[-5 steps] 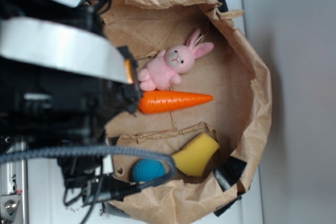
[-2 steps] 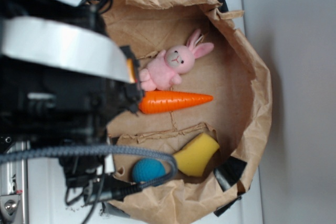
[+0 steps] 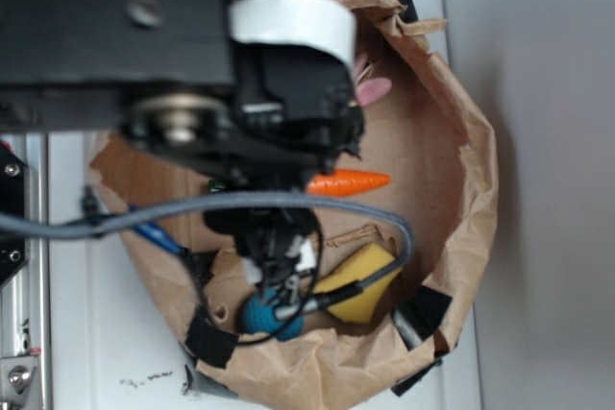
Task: Grab the pink bunny.
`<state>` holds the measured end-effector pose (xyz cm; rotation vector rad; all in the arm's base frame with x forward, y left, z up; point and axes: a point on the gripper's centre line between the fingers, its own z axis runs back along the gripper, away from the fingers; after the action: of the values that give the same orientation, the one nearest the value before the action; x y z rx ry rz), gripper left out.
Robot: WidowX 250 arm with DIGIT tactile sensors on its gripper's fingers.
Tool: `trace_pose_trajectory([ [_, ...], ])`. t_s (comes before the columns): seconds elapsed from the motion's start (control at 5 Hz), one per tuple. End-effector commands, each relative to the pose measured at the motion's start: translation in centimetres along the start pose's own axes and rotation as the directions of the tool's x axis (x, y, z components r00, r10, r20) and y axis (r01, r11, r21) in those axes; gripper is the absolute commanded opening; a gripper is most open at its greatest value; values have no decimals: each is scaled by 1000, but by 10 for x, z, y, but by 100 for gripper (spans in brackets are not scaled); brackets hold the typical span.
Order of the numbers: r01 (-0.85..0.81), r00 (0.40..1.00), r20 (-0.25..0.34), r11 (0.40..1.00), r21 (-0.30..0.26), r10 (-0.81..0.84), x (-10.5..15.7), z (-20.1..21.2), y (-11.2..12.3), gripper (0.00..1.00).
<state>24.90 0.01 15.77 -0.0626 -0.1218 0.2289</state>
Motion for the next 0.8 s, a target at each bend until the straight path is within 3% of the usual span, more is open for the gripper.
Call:
trace_pose_trajectory([
  [0.0,-98,993,66,995,19,96,29,-38,18,100],
  [0.2,-150,984,101,987,55,144,44,-68,22,100],
  [0.4,-191,972,146,980,54,181,53,-79,33,100],
  [0.6,-191,972,146,980,54,181,53,-79,33,100],
])
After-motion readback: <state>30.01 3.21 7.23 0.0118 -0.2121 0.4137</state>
